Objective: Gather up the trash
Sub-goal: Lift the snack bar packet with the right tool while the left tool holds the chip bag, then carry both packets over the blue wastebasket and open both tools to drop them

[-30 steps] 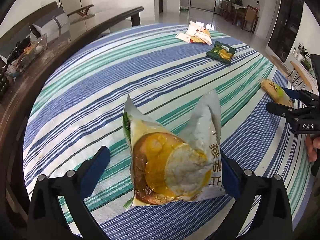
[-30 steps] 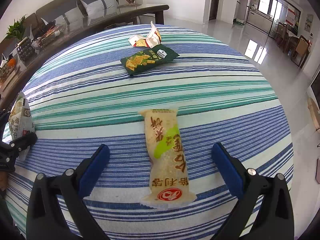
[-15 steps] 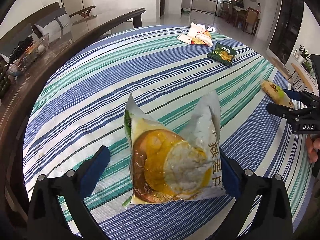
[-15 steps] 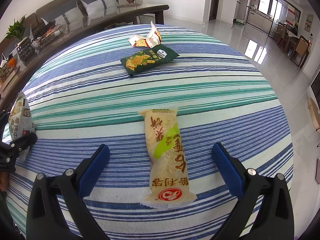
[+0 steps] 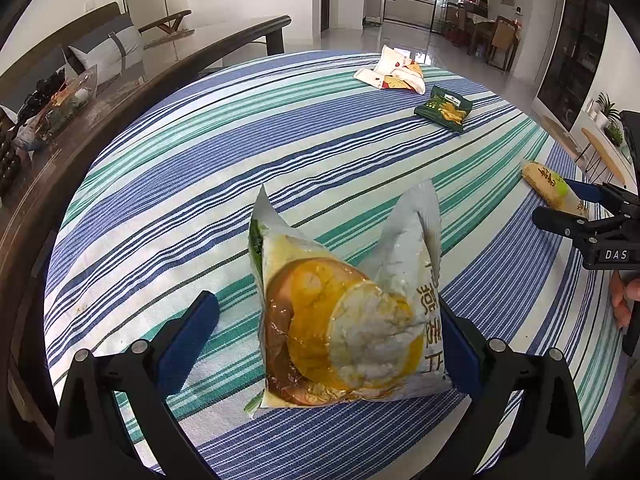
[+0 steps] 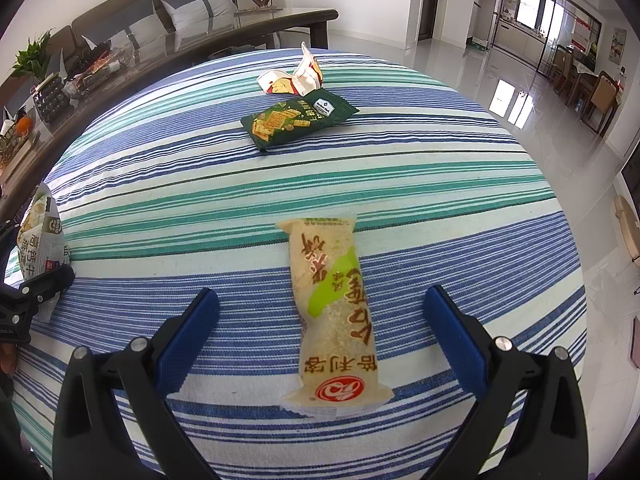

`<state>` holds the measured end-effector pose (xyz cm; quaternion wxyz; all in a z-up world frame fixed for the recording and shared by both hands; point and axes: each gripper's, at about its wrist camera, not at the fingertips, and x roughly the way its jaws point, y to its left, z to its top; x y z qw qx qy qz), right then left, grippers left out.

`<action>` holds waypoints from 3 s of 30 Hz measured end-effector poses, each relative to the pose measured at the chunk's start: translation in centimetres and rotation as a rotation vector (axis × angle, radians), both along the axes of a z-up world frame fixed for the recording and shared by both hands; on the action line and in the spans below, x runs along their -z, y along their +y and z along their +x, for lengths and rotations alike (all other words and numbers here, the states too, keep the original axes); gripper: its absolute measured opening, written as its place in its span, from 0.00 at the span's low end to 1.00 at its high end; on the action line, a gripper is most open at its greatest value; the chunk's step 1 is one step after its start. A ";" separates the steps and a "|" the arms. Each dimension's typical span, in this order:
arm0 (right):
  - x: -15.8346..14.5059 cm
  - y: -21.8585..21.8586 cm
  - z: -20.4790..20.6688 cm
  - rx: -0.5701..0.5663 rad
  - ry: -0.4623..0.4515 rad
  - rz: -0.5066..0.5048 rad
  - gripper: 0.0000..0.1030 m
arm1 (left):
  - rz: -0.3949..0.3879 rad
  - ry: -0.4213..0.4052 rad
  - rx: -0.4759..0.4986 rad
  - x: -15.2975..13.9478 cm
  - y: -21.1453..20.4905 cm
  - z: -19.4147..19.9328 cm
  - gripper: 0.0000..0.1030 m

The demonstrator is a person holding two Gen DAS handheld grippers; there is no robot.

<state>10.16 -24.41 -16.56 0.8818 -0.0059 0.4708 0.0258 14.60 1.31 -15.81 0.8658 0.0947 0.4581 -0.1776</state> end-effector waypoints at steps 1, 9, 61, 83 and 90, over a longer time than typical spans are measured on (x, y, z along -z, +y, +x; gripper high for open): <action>0.0 0.0 0.0 0.000 0.000 0.000 0.96 | 0.001 0.000 0.000 0.0 0.0 0.0 0.96; 0.0 0.0 0.0 -0.001 0.000 0.002 0.96 | 0.000 0.000 0.000 0.0 0.0 0.0 0.96; -9.0 -7.7 -3.6 -0.040 0.020 0.237 0.20 | -0.144 -0.002 0.269 -8.9 -8.0 -3.4 0.45; -4.7 -30.2 -10.9 0.378 -0.010 0.278 0.20 | -0.217 0.122 0.571 -7.2 -35.0 -6.9 0.46; -0.6 -35.2 -11.7 0.489 0.004 0.358 0.20 | -0.201 0.186 0.604 -4.3 -42.5 -6.2 0.46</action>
